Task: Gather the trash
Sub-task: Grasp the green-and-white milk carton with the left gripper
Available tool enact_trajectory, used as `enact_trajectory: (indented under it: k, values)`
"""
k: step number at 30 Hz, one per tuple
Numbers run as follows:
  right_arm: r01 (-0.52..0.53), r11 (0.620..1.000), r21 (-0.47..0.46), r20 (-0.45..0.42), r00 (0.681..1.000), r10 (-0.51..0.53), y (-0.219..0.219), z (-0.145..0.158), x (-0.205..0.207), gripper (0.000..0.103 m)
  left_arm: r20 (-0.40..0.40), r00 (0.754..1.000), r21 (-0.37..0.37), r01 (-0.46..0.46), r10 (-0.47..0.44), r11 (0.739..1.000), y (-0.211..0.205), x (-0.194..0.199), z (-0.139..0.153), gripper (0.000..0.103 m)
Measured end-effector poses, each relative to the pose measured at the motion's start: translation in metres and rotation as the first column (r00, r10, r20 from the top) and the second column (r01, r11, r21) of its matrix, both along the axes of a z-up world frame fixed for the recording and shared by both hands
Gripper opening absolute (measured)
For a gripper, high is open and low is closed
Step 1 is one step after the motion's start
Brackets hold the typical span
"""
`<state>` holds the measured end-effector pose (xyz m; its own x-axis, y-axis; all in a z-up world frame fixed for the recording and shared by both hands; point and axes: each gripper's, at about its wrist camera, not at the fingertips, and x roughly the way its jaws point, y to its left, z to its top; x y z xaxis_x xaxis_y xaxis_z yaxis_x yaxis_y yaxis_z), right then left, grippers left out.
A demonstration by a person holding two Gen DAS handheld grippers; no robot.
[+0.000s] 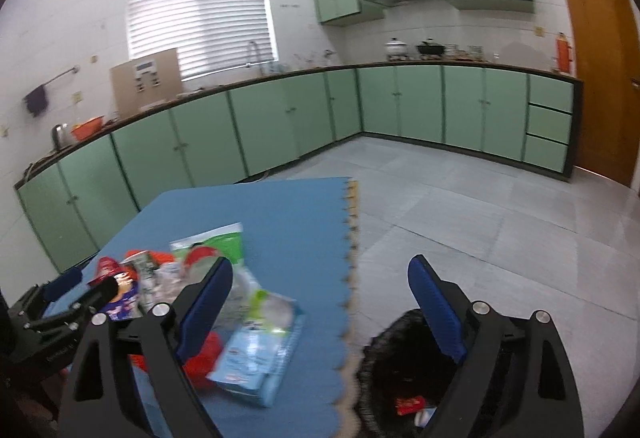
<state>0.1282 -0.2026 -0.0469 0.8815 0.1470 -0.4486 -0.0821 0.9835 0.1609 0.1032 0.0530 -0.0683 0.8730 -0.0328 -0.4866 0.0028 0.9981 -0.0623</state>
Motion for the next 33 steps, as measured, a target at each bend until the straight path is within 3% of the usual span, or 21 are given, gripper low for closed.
enact_trajectory:
  k: [7, 16, 21, 25, 27, 33]
  values:
    - [-0.034, 0.999, -0.016, -0.02, 0.999, 0.034, 0.027, -0.009, 0.004, 0.079, -0.02, 1.0, 0.006, -0.009, 0.009, 1.0, 0.012, -0.004, -0.014, 0.087]
    - [-0.017, 0.999, -0.027, -0.028, 0.999, 0.016, 0.028, -0.01, 0.015, 0.078, -0.069, 0.998, -0.001, -0.003, 0.003, 1.0, -0.008, 0.021, -0.032, 0.087]
    - [-0.031, 0.998, -0.054, -0.025, 0.999, 0.03, 0.032, -0.014, 0.016, 0.078, -0.105, 0.994, -0.014, -0.026, 0.024, 1.0, -0.009, 0.033, -0.044, 0.077]
    - [-0.039, 0.997, -0.061, -0.027, 0.999, 0.037, 0.033, -0.016, 0.018, 0.078, -0.135, 0.991, -0.032, -0.027, 0.023, 0.999, -0.01, 0.038, -0.053, 0.06]
    - [-0.038, 0.998, -0.057, -0.031, 0.999, 0.037, 0.032, -0.017, 0.019, 0.078, -0.141, 0.99, -0.04, -0.028, 0.022, 0.999, -0.009, 0.038, -0.055, 0.05]
    - [-0.04, 0.998, -0.045, -0.037, 0.999, 0.038, 0.029, -0.019, 0.02, 0.078, -0.12, 0.991, -0.065, -0.071, 0.062, 0.995, 0.004, 0.028, -0.05, 0.036]
